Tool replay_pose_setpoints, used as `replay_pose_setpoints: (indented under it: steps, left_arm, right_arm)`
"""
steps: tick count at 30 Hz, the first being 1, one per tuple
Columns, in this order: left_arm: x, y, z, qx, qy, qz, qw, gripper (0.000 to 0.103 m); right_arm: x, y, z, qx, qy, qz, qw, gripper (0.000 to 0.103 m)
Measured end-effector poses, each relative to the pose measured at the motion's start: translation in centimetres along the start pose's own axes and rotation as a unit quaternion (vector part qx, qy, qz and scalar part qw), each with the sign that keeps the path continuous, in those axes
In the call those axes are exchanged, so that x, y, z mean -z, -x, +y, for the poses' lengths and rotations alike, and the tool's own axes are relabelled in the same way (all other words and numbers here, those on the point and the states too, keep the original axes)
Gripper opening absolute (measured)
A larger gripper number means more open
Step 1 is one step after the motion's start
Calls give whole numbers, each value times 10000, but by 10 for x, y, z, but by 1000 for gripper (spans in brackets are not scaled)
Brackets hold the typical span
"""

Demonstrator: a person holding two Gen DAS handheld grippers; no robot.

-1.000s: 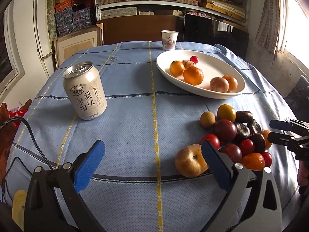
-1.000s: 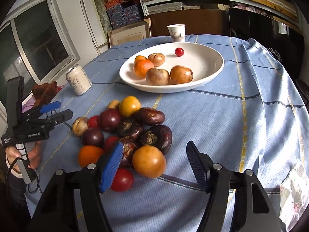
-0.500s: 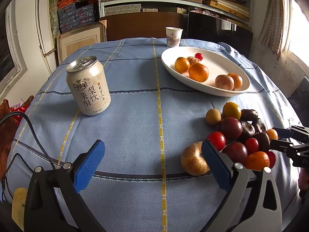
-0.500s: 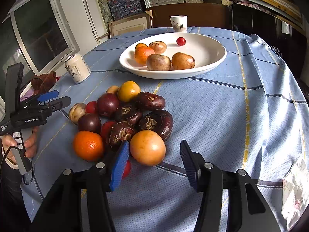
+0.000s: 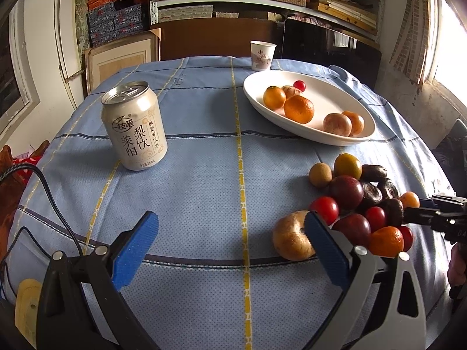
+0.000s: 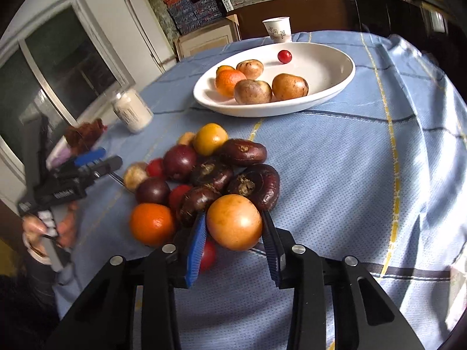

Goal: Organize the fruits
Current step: 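Move the left gripper to the round brown fruit while the right gripper approaches a large orange fruit, then close the left gripper on the brown fruit while the right gripper grasps the large orange fruit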

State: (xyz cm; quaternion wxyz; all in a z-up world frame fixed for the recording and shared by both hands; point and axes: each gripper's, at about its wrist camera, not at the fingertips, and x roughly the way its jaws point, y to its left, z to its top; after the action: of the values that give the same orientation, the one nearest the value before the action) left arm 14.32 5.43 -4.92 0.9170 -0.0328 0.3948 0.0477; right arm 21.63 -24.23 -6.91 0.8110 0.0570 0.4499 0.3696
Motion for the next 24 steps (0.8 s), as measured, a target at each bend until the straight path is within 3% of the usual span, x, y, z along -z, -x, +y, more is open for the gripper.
replay_pose_setpoints:
  steps: [6, 17, 22, 24]
  left_arm:
    - [4, 0, -11, 114, -261, 47, 9996, 98]
    - [9, -4, -34, 439, -785, 118, 9959, 98]
    - [10, -4, -36, 522, -830, 145, 9951, 73]
    - [9, -7, -34, 559, -789, 212, 9951, 69]
  right_arm:
    - [-2, 2, -15, 0, -428, -62, 9991, 38]
    - [0, 1, -13, 116, -358, -51, 9993, 38]
    - [0, 1, -11, 145, -335, -58, 9993, 38]
    - [0, 1, -10, 157, -321, -50, 9993, 38]
